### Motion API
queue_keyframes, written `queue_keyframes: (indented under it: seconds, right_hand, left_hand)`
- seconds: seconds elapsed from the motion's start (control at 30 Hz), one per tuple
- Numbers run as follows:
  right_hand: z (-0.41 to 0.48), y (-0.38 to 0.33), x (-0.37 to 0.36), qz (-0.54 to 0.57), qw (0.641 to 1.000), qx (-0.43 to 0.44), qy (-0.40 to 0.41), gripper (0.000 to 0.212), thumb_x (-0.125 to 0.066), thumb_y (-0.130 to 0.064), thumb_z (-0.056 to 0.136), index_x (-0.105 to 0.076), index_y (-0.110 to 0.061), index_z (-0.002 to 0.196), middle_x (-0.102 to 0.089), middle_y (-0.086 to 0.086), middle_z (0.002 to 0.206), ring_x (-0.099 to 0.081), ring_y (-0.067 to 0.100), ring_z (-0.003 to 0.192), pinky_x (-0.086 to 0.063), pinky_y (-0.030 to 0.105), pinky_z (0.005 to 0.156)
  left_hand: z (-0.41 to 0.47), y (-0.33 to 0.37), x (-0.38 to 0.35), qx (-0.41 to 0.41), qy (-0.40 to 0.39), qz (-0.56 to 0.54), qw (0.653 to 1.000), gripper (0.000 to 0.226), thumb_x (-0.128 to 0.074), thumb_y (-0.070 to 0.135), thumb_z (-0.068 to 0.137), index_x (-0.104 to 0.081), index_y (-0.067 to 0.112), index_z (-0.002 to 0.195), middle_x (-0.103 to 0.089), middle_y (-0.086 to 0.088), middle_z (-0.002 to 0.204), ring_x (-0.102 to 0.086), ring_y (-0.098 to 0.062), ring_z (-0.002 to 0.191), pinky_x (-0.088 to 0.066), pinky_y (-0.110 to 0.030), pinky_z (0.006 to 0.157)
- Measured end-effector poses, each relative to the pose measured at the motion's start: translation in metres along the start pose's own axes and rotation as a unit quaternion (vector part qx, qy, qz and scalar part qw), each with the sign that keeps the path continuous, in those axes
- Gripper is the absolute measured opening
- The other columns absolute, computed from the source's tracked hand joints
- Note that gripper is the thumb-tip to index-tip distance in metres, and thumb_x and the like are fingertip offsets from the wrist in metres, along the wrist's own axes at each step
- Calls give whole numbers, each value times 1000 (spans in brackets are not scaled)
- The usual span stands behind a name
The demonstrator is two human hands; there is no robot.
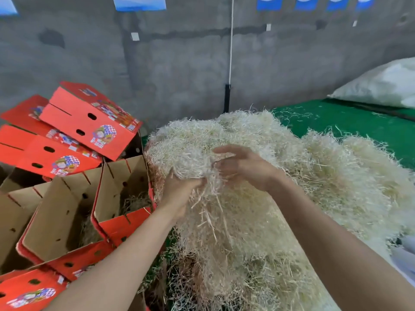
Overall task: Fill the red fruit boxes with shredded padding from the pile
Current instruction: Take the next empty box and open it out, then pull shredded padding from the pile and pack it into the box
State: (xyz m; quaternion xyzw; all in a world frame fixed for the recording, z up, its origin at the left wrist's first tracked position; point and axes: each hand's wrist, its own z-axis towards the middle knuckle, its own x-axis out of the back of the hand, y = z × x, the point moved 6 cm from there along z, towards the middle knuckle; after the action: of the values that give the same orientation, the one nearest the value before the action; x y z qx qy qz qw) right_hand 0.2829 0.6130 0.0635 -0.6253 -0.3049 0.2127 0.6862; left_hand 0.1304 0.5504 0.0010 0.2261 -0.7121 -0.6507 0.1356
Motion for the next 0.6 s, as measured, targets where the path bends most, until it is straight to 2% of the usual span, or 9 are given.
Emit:
queue_keyframes:
  seconds: [0.07, 0.17, 0.27, 0.33, 0.4, 0.47, 0.5, 0.57, 0.6]
  right_hand:
    - [5, 9, 32, -92, 989, 26, 113, 27, -63, -10, 85, -56, -20, 110, -64, 10, 110, -65, 21, 87, -57, 34, 74]
    - [6, 53, 66, -391, 909, -90, 114, 35, -61, -26, 88, -53, -12, 119, -61, 6, 115, -60, 20, 94, -51, 34, 85]
    - [-1, 76, 90, -482, 846, -186, 130, 32, -54, -22, 92, -53, -11, 122, -60, 5, 119, -58, 19, 89, -50, 33, 84]
    - [2, 51, 90, -512, 829, -92, 207, 34, -59, -17, 87, -55, -16, 120, -61, 2, 118, -58, 20, 98, -48, 35, 90]
    - [1, 16, 65, -453, 858, 76, 230, 20, -61, -32, 84, -62, -20, 100, -66, -3, 99, -62, 14, 88, -53, 30, 78]
    - [0, 10, 25, -423, 892, 114, 109, 27, -54, -57, 75, -55, -30, 76, -60, -13, 77, -58, 4, 68, -47, 18, 58]
    - [0, 22, 6, -471, 878, 78, 32, 31, -49, -63, 73, -51, -32, 73, -55, -16, 74, -55, 1, 66, -43, 16, 55]
    - [-4, 62, 3, -621, 779, -33, -86, 27, -47, -51, 83, -57, -28, 95, -56, -16, 91, -60, 11, 80, -49, 24, 62]
    - [-8, 78, 16, -662, 736, -92, -107, 34, -46, -34, 90, -53, -25, 122, -57, -8, 109, -61, 19, 95, -53, 32, 74]
  left_hand:
    - [3, -3, 14, 27, 36, -39, 998, 81, -84, 16, 48, -54, 4, 122, -52, -11, 134, -42, -25, 129, -26, -47, 110]
    - [6, -8, 33, 60, 79, -114, 988, 46, -79, 5, 61, -63, 6, 105, -53, -14, 131, -45, -32, 125, -41, -49, 98]
    - [4, -6, 42, 79, 99, -129, 983, 11, -71, 3, 74, -65, 7, 83, -65, -9, 106, -55, -29, 114, -49, -45, 88]
    - [1, 0, 38, 75, 76, -143, 984, 5, -67, 1, 78, -64, 4, 82, -66, -6, 93, -62, -25, 98, -55, -34, 67]
    - [-3, 3, 30, 76, 50, -154, 984, 11, -64, 2, 79, -62, 2, 90, -65, -10, 100, -63, -24, 92, -54, -30, 57]
    - [-5, 9, 23, 71, 38, -145, 986, 6, -60, 3, 84, -59, 5, 89, -62, -13, 108, -61, -20, 96, -54, -31, 63]
    - [-4, 12, 22, 68, 40, -150, 986, 4, -59, 3, 85, -60, 5, 88, -62, -15, 110, -61, -21, 96, -53, -32, 66]
    - [0, 20, 28, 70, 56, -196, 977, 15, -58, 3, 84, -61, 1, 99, -62, -18, 113, -64, -29, 90, -54, -40, 67]
    - [2, 24, 34, 70, 65, -223, 970, 21, -57, 2, 84, -60, 1, 105, -62, -18, 113, -65, -30, 86, -55, -42, 65]
